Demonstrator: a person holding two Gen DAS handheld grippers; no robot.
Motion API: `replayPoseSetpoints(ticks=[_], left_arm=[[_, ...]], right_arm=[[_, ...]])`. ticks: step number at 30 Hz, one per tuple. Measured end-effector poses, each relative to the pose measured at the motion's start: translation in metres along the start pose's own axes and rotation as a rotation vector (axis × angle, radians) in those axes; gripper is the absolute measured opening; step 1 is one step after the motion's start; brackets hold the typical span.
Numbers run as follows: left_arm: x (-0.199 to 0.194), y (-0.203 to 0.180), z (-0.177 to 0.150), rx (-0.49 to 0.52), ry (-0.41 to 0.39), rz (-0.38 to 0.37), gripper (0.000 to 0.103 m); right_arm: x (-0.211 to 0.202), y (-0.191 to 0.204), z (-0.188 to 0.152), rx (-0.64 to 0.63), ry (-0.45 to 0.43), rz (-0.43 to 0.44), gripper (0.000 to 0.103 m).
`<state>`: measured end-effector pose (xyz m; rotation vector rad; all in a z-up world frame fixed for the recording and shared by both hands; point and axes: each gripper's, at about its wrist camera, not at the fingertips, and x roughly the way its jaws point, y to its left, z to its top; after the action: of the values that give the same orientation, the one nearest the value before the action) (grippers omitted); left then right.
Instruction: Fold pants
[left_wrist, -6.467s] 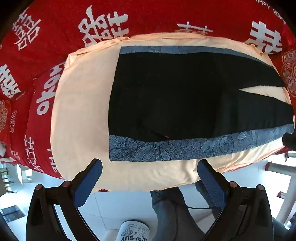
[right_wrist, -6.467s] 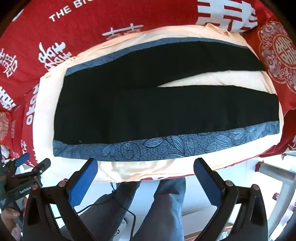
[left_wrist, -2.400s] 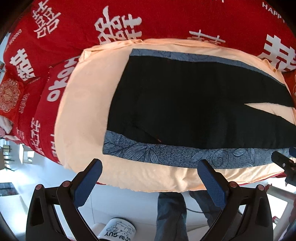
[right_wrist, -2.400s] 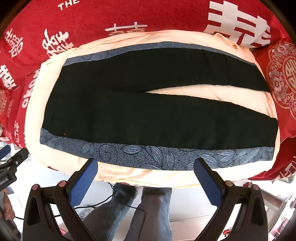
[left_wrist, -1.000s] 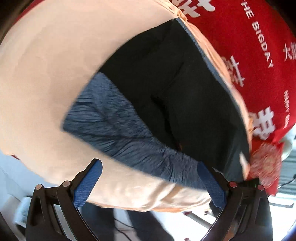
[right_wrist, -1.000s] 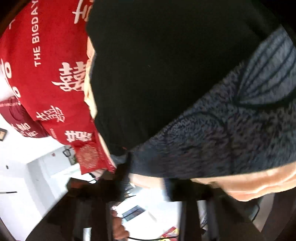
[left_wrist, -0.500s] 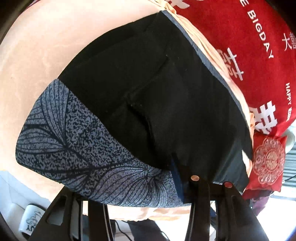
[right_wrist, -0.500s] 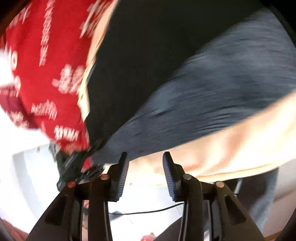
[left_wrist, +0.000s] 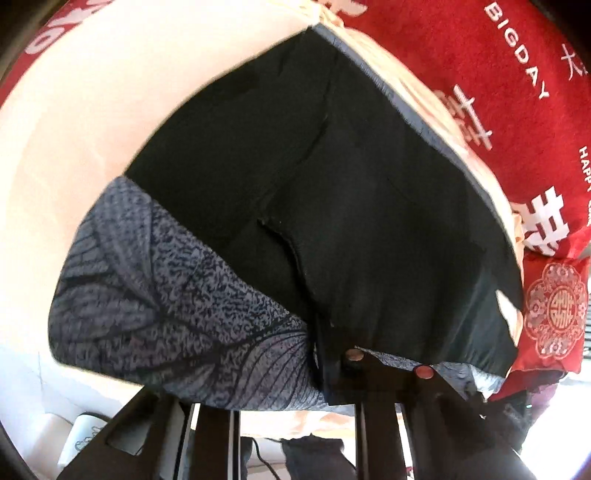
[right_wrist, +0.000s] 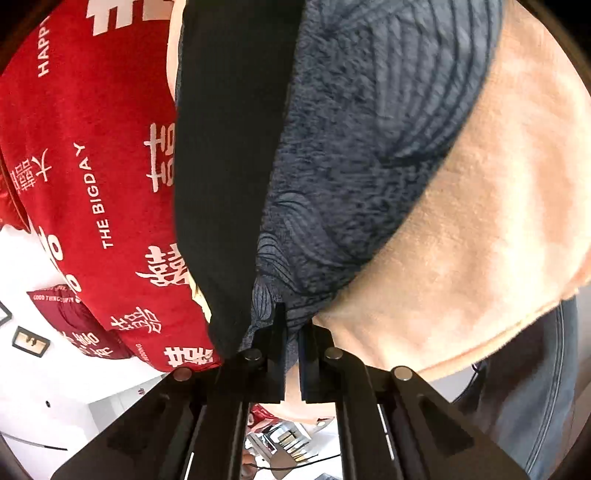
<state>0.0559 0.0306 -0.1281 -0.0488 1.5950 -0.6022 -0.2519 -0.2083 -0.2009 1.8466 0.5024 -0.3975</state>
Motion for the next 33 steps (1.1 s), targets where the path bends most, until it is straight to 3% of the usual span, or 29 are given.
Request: replayPoseSetpoints(ticks=[6,11,15,16,18,19,20,25,29,30,31,33], left_arm=[[-0.043,-0.038,0.023,0.004,-0.095,-0.025,0.02],[-0.05,-0.074,0.077,-0.014,-0.184,-0.066,0.02],[-0.025,-0.103,0.129,0.041,-0.25,0.016,0.02],[-0.012,-0.11,0.145,0.061,-0.26,0.062,0.025],[0.007,-0.118,0.169,0.093,-0.298,0.158,0.045],[0.012,-0.116,0.176,0.095,-0.319,0.203,0.067],[0.023,-0.117,0.187,0.086,-0.344,0.258,0.08],[0.064,-0.108,0.218,0.041,-0.294,0.359,0.082],[0.027,-0.114,0.214,0.059,-0.339,0.363,0.082],[0.014,-0.115,0.211,0.063,-0.361,0.37,0.082],[-0.003,-0.116,0.208,0.072,-0.388,0.39,0.082],[-0.018,-0.121,0.2,0.116,-0.404,0.419,0.082]], right_arm=[[-0.013,0.101,0.018,-0.26,0.04,-0.09,0.005],[-0.007,0.182,0.06,-0.437,0.1,-0.12,0.005],[0.017,0.225,0.112,-0.52,0.175,-0.161,0.005],[0.028,0.234,0.129,-0.532,0.192,-0.17,0.005],[0.049,0.246,0.156,-0.56,0.221,-0.202,0.005],[0.051,0.243,0.164,-0.573,0.228,-0.213,0.005],[0.068,0.251,0.179,-0.602,0.234,-0.234,0.005],[0.134,0.249,0.233,-0.606,0.271,-0.345,0.008],[0.158,0.238,0.248,-0.577,0.28,-0.389,0.009],[0.157,0.243,0.245,-0.577,0.283,-0.403,0.014],[0.153,0.248,0.242,-0.593,0.281,-0.409,0.028],[0.139,0.268,0.226,-0.697,0.25,-0.443,0.043]])
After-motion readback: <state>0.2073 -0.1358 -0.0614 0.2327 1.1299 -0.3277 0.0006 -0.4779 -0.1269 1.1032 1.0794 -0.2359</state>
